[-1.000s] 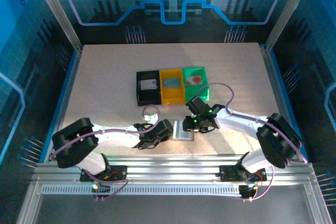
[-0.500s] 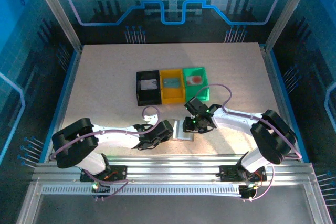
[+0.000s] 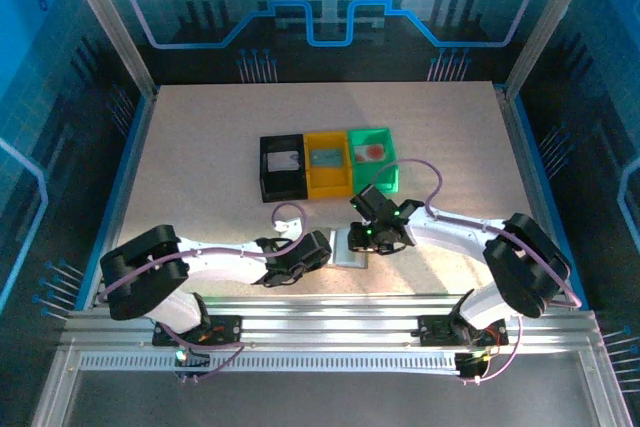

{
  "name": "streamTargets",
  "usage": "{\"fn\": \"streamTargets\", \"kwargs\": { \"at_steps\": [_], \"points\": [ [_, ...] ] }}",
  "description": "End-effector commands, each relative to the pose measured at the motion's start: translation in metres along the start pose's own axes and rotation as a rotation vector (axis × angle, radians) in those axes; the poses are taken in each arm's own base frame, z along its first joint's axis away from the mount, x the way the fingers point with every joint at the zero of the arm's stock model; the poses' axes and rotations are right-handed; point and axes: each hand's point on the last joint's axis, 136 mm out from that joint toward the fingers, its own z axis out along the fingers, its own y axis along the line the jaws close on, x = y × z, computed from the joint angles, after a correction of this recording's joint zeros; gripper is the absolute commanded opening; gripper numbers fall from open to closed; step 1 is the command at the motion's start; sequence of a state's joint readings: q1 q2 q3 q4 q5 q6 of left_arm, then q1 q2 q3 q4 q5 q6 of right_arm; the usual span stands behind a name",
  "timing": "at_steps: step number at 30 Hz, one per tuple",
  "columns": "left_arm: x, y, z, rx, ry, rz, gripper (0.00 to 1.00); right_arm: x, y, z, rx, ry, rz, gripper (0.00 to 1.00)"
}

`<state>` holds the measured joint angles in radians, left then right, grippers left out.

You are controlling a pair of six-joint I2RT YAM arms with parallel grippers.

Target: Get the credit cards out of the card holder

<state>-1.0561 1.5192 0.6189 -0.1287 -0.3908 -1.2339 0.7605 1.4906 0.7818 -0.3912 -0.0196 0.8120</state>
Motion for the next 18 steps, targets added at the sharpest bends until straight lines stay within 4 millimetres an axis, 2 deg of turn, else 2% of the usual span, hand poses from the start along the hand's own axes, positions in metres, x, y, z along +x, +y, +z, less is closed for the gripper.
{"fn": "streamTargets", "kwargs": {
  "at_steps": [1, 12, 18],
  "points": [
    [0.072, 0.026, 0.017, -0.050, 0.294, 0.000, 0.37, -0.004, 0.019, -0.007, -0.065, -0.013, -0.012, 0.22],
    [0.061, 0.024, 0.003, -0.015, 0.255, -0.002, 0.37, -0.014, 0.043, -0.019, -0.127, -0.036, -0.034, 0.22],
    [0.055, 0.023, -0.005, 0.000, 0.237, -0.003, 0.37, -0.013, 0.052, -0.017, -0.142, -0.025, -0.045, 0.22]
  ]
}}
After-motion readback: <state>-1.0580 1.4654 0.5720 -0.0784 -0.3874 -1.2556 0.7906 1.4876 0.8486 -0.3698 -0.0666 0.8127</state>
